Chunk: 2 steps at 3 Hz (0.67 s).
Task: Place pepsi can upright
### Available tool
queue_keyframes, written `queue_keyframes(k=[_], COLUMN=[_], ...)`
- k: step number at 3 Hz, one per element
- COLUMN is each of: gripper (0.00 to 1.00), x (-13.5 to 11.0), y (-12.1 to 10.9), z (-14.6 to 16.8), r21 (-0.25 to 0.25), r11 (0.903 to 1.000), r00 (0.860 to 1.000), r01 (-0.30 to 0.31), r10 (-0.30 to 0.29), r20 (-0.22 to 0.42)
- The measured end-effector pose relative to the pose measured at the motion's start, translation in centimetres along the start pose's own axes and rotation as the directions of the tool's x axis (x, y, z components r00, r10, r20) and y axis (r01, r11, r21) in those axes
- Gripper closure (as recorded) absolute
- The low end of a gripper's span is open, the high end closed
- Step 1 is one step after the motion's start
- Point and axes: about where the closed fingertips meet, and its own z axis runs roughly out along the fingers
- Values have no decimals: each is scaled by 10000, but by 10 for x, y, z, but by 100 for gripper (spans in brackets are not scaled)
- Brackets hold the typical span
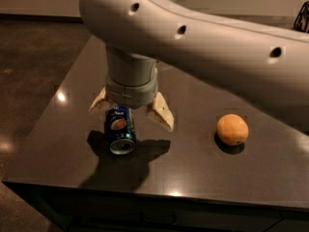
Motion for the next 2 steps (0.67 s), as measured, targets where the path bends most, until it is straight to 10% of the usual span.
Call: queue_keyframes(k=[2], gripper=[0], x=[-9], y=[6], z=[7], r21=[-526], r11=[9968], r00=[9982], r01=[596], r10=[-593], r20=[77])
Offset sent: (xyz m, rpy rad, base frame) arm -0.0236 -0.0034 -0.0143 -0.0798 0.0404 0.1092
